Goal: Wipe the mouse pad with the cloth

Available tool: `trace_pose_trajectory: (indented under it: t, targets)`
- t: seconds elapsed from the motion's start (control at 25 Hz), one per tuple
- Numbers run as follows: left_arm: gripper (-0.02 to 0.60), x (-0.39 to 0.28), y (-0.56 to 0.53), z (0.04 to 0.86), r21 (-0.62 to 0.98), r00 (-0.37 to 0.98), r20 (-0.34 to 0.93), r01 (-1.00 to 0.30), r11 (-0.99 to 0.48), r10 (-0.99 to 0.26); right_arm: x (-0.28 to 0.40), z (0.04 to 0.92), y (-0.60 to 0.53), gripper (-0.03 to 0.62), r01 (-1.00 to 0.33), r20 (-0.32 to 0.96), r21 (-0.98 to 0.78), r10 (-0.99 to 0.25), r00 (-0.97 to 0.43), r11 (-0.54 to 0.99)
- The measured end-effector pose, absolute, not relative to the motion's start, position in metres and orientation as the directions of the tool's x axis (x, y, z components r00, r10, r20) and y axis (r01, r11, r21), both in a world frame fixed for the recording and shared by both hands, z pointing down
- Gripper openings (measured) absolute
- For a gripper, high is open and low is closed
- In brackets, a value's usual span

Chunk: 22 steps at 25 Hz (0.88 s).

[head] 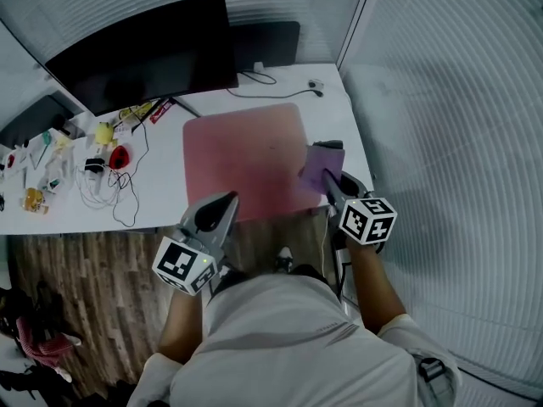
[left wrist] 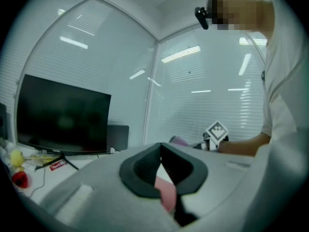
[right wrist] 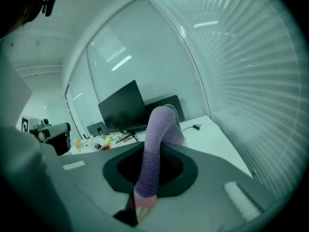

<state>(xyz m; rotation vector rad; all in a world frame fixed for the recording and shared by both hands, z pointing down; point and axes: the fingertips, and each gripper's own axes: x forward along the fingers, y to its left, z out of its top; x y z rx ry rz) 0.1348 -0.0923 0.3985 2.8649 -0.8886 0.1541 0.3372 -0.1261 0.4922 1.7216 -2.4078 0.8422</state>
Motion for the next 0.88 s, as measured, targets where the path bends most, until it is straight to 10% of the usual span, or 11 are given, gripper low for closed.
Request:
trace_pose_trajectory:
  t: [0.88]
  targets:
    - [0.002,-0.048,-0.11,0.314,-0.031,0.697,-0.01,-0.717,-0.696,-0.717,0.175,0.333,-0.116,0.044,-0.913,0.058,-0.089,-0.913,-0.403,0.397]
